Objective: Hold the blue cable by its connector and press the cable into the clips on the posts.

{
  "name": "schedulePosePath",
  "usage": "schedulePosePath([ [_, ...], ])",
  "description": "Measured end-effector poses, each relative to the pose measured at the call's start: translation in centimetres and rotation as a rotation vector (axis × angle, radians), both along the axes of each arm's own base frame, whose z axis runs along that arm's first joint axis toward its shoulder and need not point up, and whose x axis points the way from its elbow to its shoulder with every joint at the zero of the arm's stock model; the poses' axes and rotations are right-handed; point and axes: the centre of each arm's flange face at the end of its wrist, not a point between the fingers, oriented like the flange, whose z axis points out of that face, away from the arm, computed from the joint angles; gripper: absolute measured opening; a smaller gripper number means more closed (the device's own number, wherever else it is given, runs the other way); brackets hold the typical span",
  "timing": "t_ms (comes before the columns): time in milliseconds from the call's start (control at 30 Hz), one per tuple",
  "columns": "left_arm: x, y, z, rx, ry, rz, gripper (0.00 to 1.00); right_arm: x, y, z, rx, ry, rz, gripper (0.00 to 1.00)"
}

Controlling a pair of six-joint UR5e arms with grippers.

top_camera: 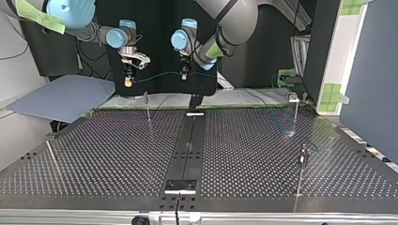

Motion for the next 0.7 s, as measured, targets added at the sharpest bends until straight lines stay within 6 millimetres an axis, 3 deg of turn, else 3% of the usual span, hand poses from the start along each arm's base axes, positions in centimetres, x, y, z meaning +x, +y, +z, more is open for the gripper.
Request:
schedulePosePath([
  [700,2.3,-5.3,4.3,-0.174,-0.073,0.07,0.01,-3.6,-3.4,0.7,-0.057,-0.039,0.025,0.0],
])
